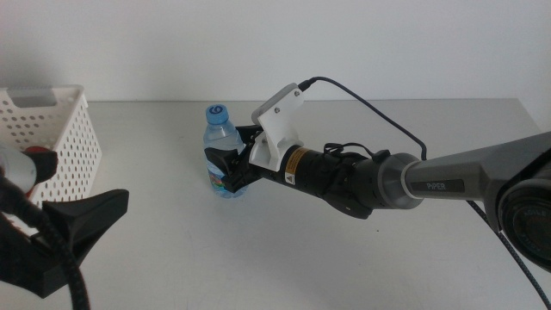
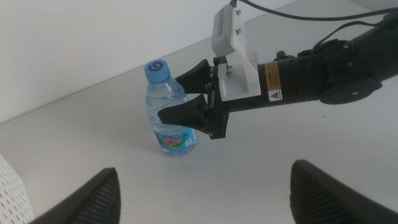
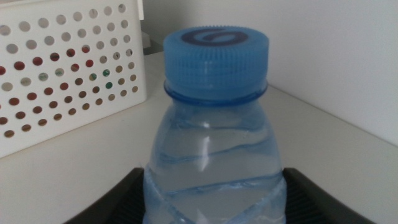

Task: Use arms to grab the bottles and put them into the dustbin to the left of the table.

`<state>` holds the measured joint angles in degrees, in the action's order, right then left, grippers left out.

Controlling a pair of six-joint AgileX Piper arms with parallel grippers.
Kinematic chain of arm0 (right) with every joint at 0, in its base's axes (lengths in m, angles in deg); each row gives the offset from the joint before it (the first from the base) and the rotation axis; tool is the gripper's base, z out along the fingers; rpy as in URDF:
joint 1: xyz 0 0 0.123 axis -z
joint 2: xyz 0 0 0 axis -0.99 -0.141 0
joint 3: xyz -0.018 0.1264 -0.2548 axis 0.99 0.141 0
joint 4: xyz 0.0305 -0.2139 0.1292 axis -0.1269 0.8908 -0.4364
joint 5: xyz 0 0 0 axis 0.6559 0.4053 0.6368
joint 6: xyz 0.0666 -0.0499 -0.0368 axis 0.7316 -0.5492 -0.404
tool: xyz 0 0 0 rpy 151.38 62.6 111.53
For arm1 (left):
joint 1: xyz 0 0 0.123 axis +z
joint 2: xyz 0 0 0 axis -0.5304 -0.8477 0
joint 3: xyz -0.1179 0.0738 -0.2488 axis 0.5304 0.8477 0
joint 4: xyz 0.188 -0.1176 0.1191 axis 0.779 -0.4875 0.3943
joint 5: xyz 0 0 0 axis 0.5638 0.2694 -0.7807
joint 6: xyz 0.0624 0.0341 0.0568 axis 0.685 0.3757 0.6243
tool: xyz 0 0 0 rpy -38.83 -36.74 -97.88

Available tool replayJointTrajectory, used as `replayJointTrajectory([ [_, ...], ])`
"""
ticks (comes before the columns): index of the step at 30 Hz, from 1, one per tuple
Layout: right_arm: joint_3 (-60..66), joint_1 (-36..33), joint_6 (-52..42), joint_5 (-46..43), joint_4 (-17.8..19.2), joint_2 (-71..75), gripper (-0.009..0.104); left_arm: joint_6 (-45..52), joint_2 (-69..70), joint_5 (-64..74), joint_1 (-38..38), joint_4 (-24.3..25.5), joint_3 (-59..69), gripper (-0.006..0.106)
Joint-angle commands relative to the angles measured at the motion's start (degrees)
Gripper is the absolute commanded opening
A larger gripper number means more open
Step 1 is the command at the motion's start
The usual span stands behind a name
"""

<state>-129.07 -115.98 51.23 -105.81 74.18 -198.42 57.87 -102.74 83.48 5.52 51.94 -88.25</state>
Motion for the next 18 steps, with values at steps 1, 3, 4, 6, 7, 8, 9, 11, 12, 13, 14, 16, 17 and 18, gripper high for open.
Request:
replayJointTrajectory([
  [1, -1.6, -0.2, 2.8, -5.7, 2.8, 4.2, 0.055, -0.8, -0.2, -4.2, -0.3, -0.5, -1.6, 0.094],
  [3, -0.9, -0.2, 4.7, -5.5, 4.4, 4.8, 0.068, -0.8, -0.2, -4.2, -0.3, -0.5, -1.6, 0.094],
  [4, -0.1, -0.2, 5.3, -5.0, 4.9, 5.5, 0.073, -0.8, -0.2, -4.2, -0.3, -0.5, -1.6, 0.094],
  [6, 1.7, -0.2, 5.6, -3.0, 5.3, 7.6, 0.079, -0.8, -0.2, -4.2, -0.3, -0.5, -1.6, 0.094],
  [7, 2.9, -0.2, 5.6, -1.9, 5.4, 9.2, 0.080, -0.8, -0.2, -4.3, -0.3, -0.5, -1.6, 0.094],
  [8, 4.4, 0.1, 5.6, -1.0, 5.4, 11.1, 0.079, -0.8, -0.2, -4.3, -0.3, -0.5, -1.6, 0.094],
  [9, 6.2, 0.3, 5.7, -0.4, 5.4, 13.4, 0.079, -0.8, -0.2, -4.3, -0.3, -0.5, -1.6, 0.094],
  [11, 10.6, 0.8, 7.0, 0.2, 5.5, 18.6, 0.077, -0.8, -0.2, -4.3, -0.3, -0.5, -1.6, 0.094],
  [12, 12.6, 1.0, 8.2, 0.2, 5.5, 21.0, 0.076, -0.8, -0.2, -4.3, -0.3, -0.5, -1.6, 0.094],
  [13, 15.0, 1.0, 9.7, 0.5, 5.5, 24.1, 0.075, -0.8, -0.2, -4.3, -0.3, -0.5, -1.6, 0.094],
  [14, 17.2, 1.0, 11.0, 1.3, 5.7, 27.2, 0.073, -0.8, -0.2, -4.3, -0.3, -0.5, -1.6, 0.094],
  [16, 20.7, 0.9, 14.2, 3.1, 7.7, 33.0, 0.070, -0.8, -0.2, -4.3, -0.3, -0.5, -1.6, 0.094],
  [17, 22.3, 0.9, 15.8, 4.5, 9.2, 36.0, 0.069, -0.8, -0.2, -4.3, -0.3, -0.5, -1.6, 0.094],
  [18, 23.7, 0.9, 16.9, 5.9, 10.9, 39.0, 0.068, -0.8, -0.2, -4.3, -0.3, -0.5, -1.6, 0.094],
])
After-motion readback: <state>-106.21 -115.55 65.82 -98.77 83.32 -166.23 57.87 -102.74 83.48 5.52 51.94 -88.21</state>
